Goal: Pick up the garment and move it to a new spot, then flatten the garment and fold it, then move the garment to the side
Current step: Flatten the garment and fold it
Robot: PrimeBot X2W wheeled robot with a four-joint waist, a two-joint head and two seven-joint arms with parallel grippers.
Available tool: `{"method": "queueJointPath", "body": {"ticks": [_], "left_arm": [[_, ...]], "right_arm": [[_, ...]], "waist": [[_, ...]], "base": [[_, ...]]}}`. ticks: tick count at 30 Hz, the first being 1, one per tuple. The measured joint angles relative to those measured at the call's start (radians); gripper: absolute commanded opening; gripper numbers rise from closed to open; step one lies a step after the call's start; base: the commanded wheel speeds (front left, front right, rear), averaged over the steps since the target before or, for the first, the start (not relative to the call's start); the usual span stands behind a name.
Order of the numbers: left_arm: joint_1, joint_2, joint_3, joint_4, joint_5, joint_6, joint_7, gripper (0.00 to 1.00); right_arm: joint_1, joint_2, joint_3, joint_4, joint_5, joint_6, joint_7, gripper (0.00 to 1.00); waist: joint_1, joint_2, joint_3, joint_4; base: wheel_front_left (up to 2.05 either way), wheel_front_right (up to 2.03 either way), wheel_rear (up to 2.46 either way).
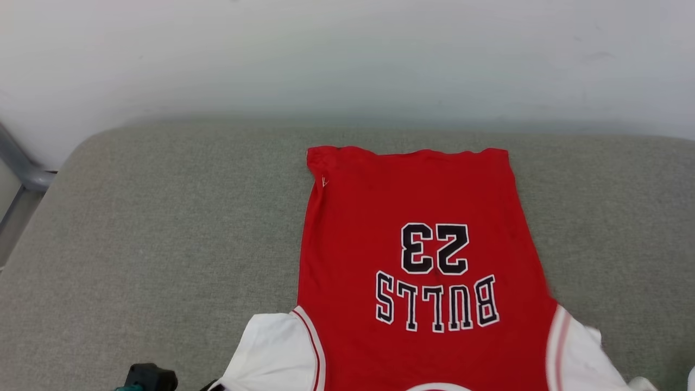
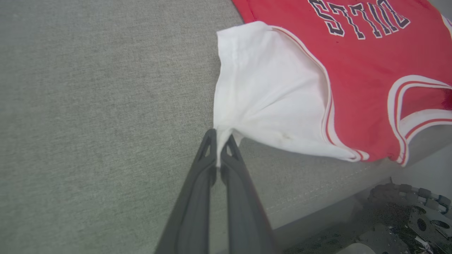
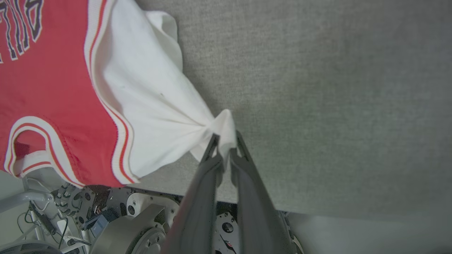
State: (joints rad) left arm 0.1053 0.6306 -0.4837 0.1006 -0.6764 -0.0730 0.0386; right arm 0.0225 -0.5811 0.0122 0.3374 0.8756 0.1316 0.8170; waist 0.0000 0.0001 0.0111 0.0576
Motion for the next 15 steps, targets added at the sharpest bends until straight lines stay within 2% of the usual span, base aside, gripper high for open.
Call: {"method": "queueJointPath", "body": {"ticks": [7, 15], "left_arm": [[-0.009, 0.007, -0.022, -0.166, -0.020, 0.021, 0.097, 0.00], [-0.055, 0.033, -0.039, -0.368, -0.008, 0.056, 0.213, 0.00]], "right_arm": [[-0.112, 0.018, -0.081, -0.091, -0.018, -0.001, 0.067, 1.00], [-0.411, 0.060, -0.153, -0.175, -0.139, -0.001, 0.238, 1.00]], "waist": [[0.0000, 0.0000, 0.068, 0.027], [0.0002, 0.0000, 0.208, 0.083]], "base": [[0.00, 0.00, 0.00], [0.00, 0.00, 0.00]]}}
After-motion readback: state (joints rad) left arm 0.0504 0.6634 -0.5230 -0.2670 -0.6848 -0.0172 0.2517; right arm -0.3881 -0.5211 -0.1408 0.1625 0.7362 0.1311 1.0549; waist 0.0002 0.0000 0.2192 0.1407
